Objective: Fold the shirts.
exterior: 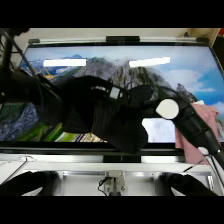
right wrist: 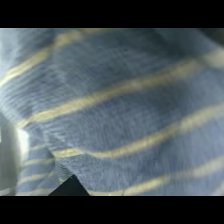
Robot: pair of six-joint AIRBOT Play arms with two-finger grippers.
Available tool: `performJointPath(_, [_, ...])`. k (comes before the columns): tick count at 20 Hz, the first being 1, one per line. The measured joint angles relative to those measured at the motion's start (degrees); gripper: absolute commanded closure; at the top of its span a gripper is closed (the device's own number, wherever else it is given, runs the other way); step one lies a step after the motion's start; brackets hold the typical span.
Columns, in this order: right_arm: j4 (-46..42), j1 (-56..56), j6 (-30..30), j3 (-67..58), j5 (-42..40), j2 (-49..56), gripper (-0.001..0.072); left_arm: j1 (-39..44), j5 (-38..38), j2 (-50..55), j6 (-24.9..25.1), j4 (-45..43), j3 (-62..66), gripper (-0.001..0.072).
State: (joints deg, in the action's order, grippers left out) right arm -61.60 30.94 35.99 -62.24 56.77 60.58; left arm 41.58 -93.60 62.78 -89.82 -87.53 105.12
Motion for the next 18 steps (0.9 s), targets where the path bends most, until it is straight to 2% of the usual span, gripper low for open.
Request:
performJointPath(5, [2.99, -4.00, 0.46, -2.58, -4.46, 0.04, 0.0632, 7.82, -2.51, 1.31, -1.73, 0.02, -2.84, 0.0669])
performJointPath(9, [3.63, -4.81, 0.83, -5.38, -6.34, 0.04, 0.0632, 12.02, 1.49, 2.58, -3.48, -0.59, -8.13, 0.0668])
performJointPath(12, [3.45, -4.90, 0.98, -7.30, -6.25, -0.39, 0.0632, 13.05, 2.97, 2.89, -5.07, -4.68, -10.25, 0.0658])
performJointPath(13, [3.17, -4.92, 1.31, -8.04, -5.73, -0.57, 0.0632, 13.25, 3.02, 2.80, -5.40, -6.78, -10.58, 0.0551])
performJointPath(14, [2.64, -4.92, 1.55, -8.72, -5.07, -0.68, 0.0632, 13.38, 3.06, 2.62, -5.55, -8.63, -10.71, 0.0320])
performJointPath(15, [1.77, -4.90, 1.97, -9.31, -3.93, -0.76, 0.0632, 13.44, 3.04, 2.36, -5.70, -10.45, -10.73, 0.0148])
performJointPath(18, [-1.84, -5.03, 3.13, -10.29, -1.84, -0.92, 0.0632, 13.57, 3.02, 1.14, -6.01, -16.59, -9.33, 0.0131])
